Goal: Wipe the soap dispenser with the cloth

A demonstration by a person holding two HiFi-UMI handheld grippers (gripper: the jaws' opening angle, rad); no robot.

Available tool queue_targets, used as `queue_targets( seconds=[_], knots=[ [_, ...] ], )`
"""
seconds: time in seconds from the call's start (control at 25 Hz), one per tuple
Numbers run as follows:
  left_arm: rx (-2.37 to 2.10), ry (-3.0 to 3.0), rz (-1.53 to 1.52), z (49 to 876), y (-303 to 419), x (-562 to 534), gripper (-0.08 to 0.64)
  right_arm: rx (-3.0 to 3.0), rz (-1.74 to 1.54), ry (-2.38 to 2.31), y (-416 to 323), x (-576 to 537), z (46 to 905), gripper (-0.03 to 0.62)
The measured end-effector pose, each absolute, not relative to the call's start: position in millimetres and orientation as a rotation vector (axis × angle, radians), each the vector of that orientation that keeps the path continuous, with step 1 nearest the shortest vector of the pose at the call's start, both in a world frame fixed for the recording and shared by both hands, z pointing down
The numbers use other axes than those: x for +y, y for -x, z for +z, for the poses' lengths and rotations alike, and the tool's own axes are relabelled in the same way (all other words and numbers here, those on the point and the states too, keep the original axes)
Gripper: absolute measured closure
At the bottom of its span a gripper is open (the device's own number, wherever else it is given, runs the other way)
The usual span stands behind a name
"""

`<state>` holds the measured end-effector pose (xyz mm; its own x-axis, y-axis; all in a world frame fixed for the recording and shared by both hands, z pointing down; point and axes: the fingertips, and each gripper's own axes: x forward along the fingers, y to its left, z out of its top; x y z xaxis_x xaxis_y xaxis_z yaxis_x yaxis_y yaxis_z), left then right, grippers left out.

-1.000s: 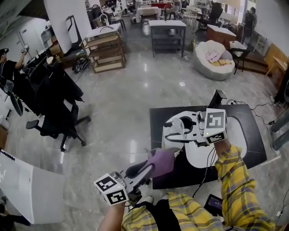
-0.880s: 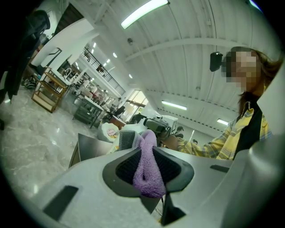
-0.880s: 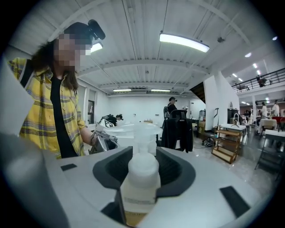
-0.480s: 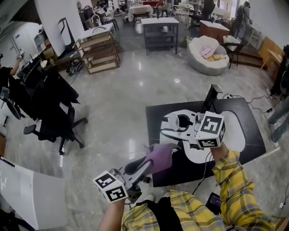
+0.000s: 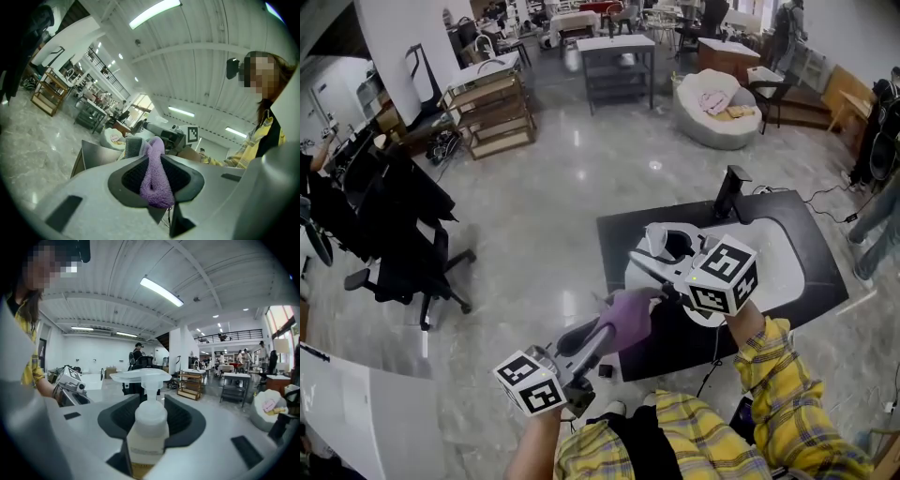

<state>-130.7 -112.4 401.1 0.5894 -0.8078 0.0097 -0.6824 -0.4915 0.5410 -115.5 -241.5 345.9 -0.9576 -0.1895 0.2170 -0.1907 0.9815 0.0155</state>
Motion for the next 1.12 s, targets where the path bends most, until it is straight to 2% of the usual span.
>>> queue_targets(
  seconds=[0.6, 1.12],
  knots=[
    [-1.195, -2.33, -0.354, 395, 142, -95, 0.494, -2.787, 0.074, -0.907, 110, -250, 346, 0.437],
    [-1.237, -2.343, -0.367, 386, 145, -86, 0.494, -2.66, 0.116, -1.258, 105, -250, 345, 0.437]
  ],
)
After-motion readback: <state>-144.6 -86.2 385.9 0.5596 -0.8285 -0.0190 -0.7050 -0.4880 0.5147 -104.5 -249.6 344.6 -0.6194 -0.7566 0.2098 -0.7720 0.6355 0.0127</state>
